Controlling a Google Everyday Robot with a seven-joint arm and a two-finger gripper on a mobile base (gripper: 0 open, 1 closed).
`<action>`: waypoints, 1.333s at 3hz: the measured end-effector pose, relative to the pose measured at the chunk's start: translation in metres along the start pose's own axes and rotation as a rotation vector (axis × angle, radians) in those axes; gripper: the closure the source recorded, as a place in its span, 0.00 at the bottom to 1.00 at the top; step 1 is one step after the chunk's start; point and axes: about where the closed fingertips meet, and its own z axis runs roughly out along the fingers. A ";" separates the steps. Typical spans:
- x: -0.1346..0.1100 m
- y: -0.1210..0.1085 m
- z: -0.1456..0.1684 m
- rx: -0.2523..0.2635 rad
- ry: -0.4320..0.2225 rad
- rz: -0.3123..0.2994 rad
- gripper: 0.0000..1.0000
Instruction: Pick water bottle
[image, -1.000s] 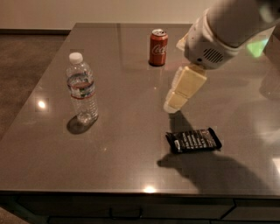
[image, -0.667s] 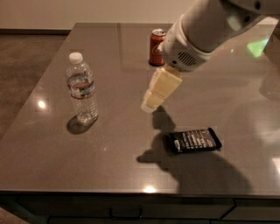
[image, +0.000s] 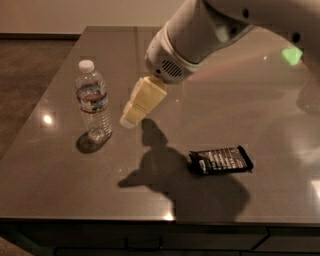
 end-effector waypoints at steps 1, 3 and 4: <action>-0.026 0.008 0.018 -0.027 -0.052 0.002 0.00; -0.058 0.020 0.047 -0.055 -0.113 -0.001 0.00; -0.069 0.022 0.060 -0.059 -0.142 -0.004 0.00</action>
Offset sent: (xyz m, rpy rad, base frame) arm 0.0040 0.0851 -0.0094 0.1274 0.0315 0.0514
